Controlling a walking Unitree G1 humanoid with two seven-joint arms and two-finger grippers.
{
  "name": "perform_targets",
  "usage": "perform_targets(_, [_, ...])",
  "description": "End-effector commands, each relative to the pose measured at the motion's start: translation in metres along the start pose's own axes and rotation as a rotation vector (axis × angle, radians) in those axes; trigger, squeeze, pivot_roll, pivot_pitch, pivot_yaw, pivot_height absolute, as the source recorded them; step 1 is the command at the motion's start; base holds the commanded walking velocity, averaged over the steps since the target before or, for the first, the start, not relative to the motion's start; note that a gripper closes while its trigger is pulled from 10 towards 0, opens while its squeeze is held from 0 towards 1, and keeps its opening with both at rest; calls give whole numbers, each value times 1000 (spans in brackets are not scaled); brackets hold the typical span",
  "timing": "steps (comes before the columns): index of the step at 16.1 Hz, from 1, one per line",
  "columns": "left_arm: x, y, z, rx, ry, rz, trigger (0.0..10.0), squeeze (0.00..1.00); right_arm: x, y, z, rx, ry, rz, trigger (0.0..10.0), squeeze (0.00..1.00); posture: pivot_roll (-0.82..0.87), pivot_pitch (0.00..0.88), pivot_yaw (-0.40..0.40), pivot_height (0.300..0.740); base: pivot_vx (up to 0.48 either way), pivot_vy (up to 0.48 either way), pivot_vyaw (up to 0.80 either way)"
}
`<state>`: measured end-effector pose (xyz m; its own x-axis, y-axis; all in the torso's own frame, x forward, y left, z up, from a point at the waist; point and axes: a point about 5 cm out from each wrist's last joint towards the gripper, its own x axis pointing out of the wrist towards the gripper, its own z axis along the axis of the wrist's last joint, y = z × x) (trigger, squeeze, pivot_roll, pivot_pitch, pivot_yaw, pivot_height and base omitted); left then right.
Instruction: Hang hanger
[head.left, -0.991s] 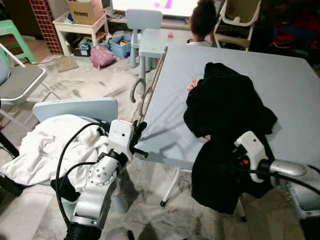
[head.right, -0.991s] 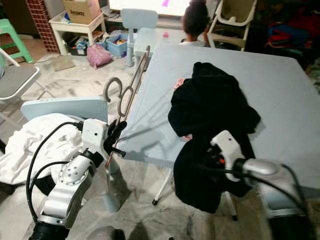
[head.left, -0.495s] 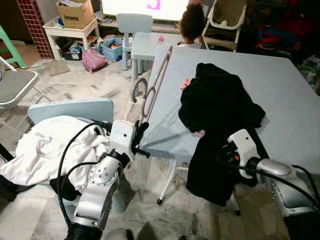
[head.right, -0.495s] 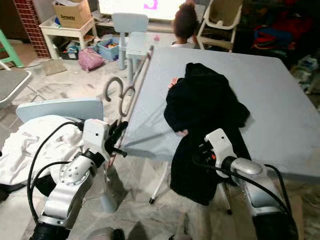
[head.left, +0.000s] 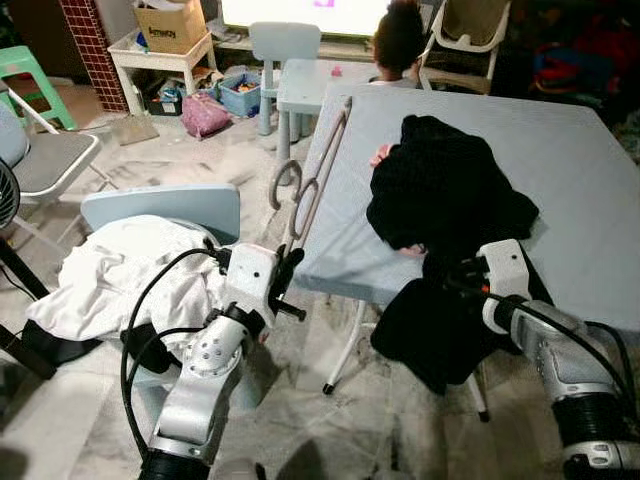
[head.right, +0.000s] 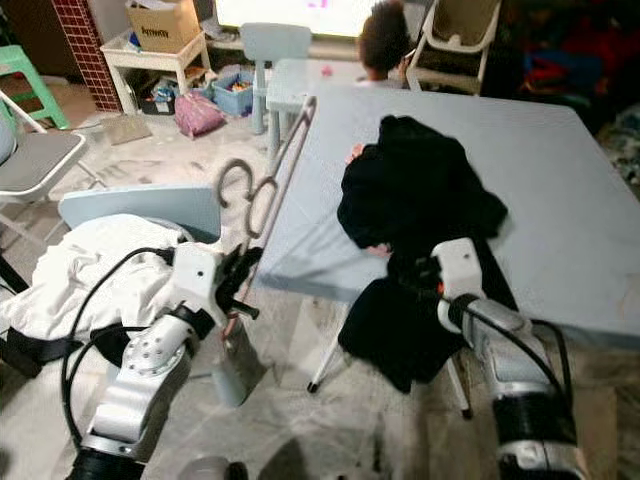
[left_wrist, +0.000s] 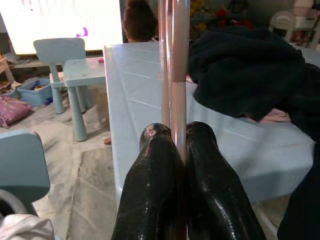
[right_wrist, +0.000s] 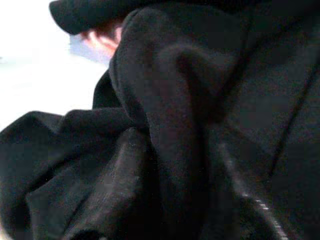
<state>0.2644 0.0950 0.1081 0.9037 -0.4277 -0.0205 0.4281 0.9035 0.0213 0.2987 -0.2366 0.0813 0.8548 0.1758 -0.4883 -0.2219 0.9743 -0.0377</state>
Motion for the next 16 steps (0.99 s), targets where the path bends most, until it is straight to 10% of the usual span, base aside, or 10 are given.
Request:
perform_targets(1, [1, 0, 5, 15, -13, -2, 10000, 0, 2, -8, -4, 22, 21, -68, 0, 0, -45, 3, -34, 740, 0, 0, 0])
perform_targets(7, [-2, 0, 4, 16, -8, 4, 10000, 0, 34, -9, 56, 107, -117, -153, 0, 0, -26, 17, -45, 740, 0, 0, 0])
perform_targets(10, [-5, -2, 2, 12, -3, 18, 10000, 0, 40, -18, 122, 161, -247, -206, 0, 0, -14, 21, -58, 740, 0, 0, 0])
perform_targets(16, [-2, 4, 6, 19, -19, 58, 10000, 0, -15, -5, 289, 289, -814, -113, 0, 0, 4, 13, -86, 740, 0, 0, 0])
